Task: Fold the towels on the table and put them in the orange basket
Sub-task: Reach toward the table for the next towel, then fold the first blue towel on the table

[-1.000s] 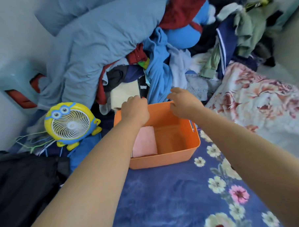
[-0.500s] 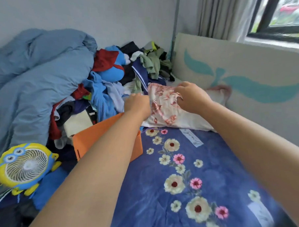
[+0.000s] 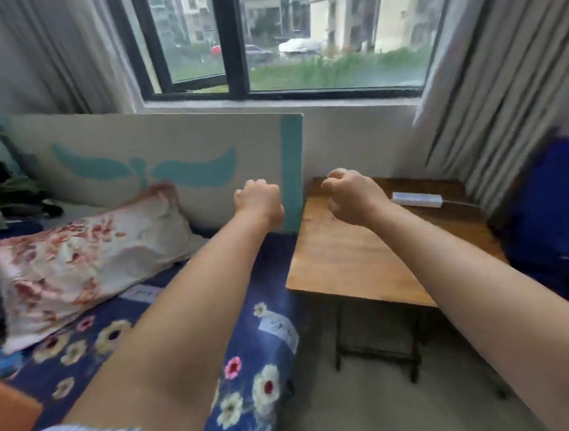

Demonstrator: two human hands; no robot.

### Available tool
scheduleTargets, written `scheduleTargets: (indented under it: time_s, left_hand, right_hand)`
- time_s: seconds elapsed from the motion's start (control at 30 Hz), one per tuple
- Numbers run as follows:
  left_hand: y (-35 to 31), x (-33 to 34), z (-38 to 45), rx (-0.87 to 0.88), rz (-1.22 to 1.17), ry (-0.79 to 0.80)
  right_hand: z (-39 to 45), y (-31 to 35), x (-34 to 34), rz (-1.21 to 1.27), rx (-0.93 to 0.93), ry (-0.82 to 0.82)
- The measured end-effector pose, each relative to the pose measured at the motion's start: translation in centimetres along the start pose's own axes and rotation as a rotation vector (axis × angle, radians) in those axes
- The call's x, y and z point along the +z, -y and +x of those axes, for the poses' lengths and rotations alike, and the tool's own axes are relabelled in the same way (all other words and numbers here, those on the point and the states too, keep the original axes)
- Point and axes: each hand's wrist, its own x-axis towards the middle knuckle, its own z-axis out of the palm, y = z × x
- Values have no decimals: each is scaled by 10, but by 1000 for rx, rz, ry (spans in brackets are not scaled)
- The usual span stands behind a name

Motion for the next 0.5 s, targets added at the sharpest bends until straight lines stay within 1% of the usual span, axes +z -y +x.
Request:
scheduleTargets:
  time_s: [0.17,0.27,0.3,0.33,0.37,0.47,0.5]
  left_hand:
    - [-145,-4,53,221,-45,-9]
    - [-217,-7,80,306,-99,-54]
    - [-239,-9,87,338,-92,-42]
    - [-245,-5,89,352,-112,-38]
    - [-304,-11,111,395,-136,-55]
    - [-342,-12,128,426,-156,-50]
    - [-368,-11,138,454,-152,-64]
  right_hand:
    - [-34,-136,-29,-47,246,11]
    - [-46,-205,-40,-62,321,-9]
    - [-50,-224,-45,-51,342,15]
    - [-53,-231,-41,-48,349,22]
    - [-60,-286,-55,-73,388,13]
    - [-68,-331,-58,-36,411,5]
    - [-72,-356,-62,-26,440,-3]
